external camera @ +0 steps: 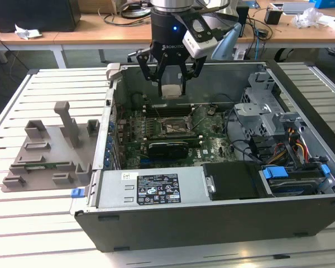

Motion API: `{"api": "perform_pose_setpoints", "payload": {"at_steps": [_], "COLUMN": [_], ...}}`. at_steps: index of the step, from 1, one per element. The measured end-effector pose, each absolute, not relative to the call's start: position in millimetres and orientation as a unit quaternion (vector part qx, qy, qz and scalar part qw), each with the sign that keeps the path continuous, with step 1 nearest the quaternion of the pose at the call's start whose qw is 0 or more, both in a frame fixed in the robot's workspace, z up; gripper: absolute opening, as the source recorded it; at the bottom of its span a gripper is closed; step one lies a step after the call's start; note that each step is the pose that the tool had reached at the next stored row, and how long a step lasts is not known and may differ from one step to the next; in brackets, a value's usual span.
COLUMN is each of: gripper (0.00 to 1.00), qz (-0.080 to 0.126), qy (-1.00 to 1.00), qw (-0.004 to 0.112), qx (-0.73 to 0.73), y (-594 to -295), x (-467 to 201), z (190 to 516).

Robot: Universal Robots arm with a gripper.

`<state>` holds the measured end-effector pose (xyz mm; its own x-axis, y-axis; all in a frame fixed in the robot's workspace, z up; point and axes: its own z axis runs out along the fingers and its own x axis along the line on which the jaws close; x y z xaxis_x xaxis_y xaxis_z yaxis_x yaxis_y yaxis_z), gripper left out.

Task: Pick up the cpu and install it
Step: 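Pick up the cpu and move it towards the insertion slot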

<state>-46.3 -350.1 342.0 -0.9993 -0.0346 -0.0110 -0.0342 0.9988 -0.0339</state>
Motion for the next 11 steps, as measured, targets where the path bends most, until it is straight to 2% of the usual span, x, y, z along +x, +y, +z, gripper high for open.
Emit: {"api": "perform_pose_setpoints", "payload": {"at_steps": [11], "gripper": [0.55], "qz": [-0.017], "qy": [1.0], "qw": [0.005], "qx": [-0.017], "y": [-350], "x": [-43], "z": [329]}}
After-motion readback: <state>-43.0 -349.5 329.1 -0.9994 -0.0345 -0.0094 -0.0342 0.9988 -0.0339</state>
